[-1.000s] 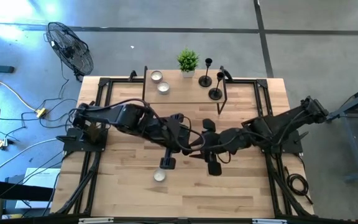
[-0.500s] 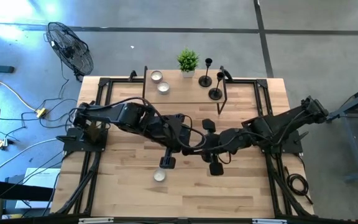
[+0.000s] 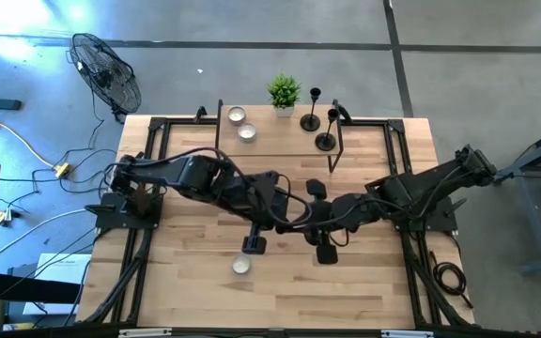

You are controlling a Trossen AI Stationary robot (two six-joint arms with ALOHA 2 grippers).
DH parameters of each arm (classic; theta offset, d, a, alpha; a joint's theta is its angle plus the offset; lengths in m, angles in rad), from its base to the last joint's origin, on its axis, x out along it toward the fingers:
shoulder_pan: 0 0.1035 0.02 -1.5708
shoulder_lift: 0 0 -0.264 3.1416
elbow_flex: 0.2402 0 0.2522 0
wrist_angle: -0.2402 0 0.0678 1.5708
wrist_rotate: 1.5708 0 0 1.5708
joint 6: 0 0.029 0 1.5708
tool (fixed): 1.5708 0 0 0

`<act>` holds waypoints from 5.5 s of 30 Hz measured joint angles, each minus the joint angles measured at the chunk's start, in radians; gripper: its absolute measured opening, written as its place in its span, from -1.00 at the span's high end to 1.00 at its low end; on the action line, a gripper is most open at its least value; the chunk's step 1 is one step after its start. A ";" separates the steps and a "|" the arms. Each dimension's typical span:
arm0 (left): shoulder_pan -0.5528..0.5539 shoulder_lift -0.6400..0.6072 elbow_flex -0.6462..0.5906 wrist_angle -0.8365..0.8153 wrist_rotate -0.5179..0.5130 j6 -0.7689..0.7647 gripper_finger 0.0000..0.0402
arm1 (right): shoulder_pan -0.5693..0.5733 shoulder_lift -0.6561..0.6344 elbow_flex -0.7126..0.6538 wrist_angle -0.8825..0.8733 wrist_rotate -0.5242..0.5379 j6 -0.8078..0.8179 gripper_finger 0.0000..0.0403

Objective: Pick & Place candle stick holders
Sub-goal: Put the black candle holder on the shelf

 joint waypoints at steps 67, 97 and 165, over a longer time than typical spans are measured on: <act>-0.033 -0.049 0.029 -0.253 -0.110 -0.221 0.50 | 0.001 0.001 -0.002 -0.116 0.012 0.093 0.33; -0.100 -0.039 -0.180 -0.413 0.019 -0.244 -0.97 | 0.001 0.000 -0.001 -0.128 0.012 0.112 0.22; -0.151 -0.132 -1.162 0.240 0.046 -0.274 -0.97 | 0.020 0.000 -0.002 -0.146 0.024 0.243 0.31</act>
